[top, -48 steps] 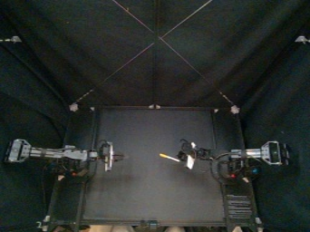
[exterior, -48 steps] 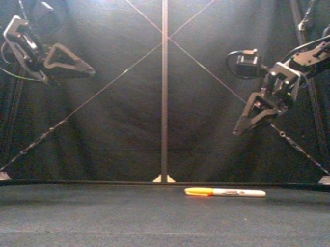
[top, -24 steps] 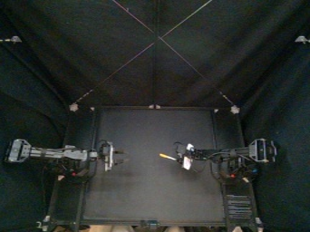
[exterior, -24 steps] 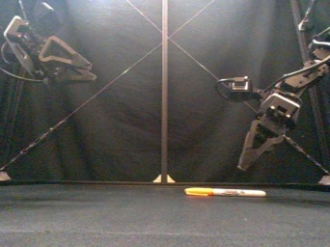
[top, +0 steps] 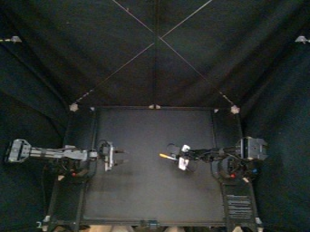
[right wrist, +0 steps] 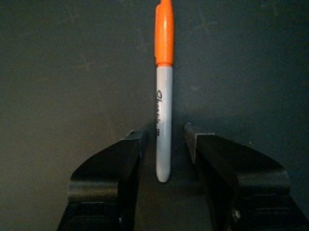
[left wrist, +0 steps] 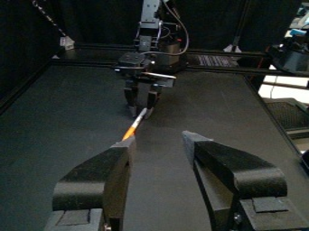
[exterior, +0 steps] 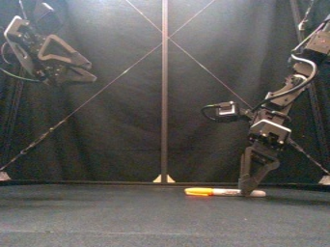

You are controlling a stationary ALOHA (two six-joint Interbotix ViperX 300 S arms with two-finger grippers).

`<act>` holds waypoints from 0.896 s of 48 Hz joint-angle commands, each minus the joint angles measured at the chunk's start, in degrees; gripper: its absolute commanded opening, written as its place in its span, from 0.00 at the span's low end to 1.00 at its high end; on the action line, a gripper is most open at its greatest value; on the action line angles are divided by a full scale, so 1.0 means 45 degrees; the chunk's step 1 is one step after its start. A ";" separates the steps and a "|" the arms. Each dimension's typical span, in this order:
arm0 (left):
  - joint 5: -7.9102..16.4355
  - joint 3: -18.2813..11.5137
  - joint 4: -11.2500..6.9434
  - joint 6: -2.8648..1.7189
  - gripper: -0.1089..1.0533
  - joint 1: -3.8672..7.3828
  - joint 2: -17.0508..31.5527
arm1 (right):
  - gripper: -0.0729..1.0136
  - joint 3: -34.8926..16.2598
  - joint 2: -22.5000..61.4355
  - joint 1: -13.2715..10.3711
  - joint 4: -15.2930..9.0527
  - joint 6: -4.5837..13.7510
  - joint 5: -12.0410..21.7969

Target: Uncap the pen

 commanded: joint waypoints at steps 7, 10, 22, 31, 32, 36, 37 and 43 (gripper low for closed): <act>-0.0098 -0.0273 -0.0078 0.0000 0.81 0.0039 0.0059 | 0.68 -0.0215 0.0000 -0.0195 0.0000 0.0020 -0.0020; -0.0098 -0.0273 -0.0078 0.0000 0.81 0.0039 0.0059 | 0.63 -0.0195 -0.0020 -0.0195 -0.0020 0.0020 0.0020; -0.0371 -0.0527 -0.0410 -0.0039 0.81 0.0039 0.0234 | 0.52 -0.0410 -0.0488 -0.0156 -0.0137 -0.0020 0.0117; -0.0449 -0.0840 -0.1055 0.0020 0.82 0.0156 0.0664 | 0.52 -0.1094 -0.1465 -0.0098 -0.0723 0.0000 0.0117; -0.0449 -0.0879 -0.1113 0.0020 0.82 0.0156 0.0703 | 0.52 -0.1191 -0.1562 -0.0059 -0.0762 0.0000 0.0117; -0.0449 -0.0957 -0.1270 -0.0020 0.83 0.0312 0.0937 | 0.52 -0.1504 -0.1895 0.0059 -0.0957 0.0000 0.0156; -0.0449 -0.0957 -0.1309 -0.0020 0.84 0.0312 0.0977 | 0.52 -0.1562 -0.1973 0.0098 -0.0996 0.0000 0.0156; -0.0449 -0.1094 -0.1484 0.0000 0.87 0.0352 0.1348 | 0.52 -0.2109 -0.2266 0.0430 -0.1211 0.0000 0.0020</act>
